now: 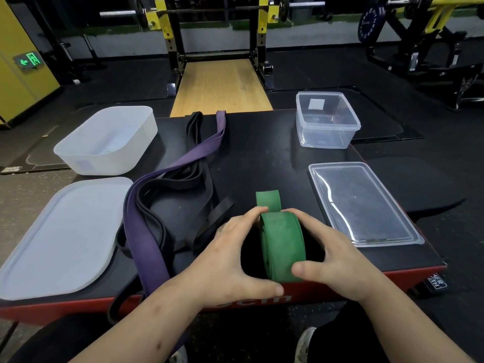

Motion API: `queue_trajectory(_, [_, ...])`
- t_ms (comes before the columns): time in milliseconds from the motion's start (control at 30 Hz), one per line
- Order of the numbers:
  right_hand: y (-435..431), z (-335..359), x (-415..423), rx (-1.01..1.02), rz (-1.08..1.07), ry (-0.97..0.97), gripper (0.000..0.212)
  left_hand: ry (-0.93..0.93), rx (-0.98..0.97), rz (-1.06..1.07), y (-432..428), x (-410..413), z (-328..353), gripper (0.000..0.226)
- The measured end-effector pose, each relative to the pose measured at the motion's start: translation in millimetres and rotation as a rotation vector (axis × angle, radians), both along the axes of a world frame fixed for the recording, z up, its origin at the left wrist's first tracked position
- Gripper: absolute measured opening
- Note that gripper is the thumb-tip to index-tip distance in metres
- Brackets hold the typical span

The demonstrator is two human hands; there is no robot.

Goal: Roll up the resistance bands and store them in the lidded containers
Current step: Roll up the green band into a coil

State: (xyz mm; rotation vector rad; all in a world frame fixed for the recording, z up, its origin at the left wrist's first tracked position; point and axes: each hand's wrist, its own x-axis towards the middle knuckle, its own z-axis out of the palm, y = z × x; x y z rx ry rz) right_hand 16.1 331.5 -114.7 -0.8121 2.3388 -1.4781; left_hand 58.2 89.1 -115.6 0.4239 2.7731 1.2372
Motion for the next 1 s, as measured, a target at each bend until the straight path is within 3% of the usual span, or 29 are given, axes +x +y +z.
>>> queue_trajectory(267, [4,0,-4,0.051,0.07,-0.03,0.112,-0.013,0.049,0.093,1,-5,-5,0.114])
queue_trajectory(667, [-2,-9,-1,-0.016,-0.103,0.067,0.084,-0.016,0.0,0.029,4,-6,-2,0.103])
queue_trajectory(933, [-14,-6,-13,0.111,-0.192,0.022,0.087,-0.047,0.023,0.106,7,-10,-3,0.087])
queue_trajectory(1000, [-18,-1,-18,0.126,-0.235,0.039,0.073,-0.039,0.019,0.112,7,-9,-3,0.088])
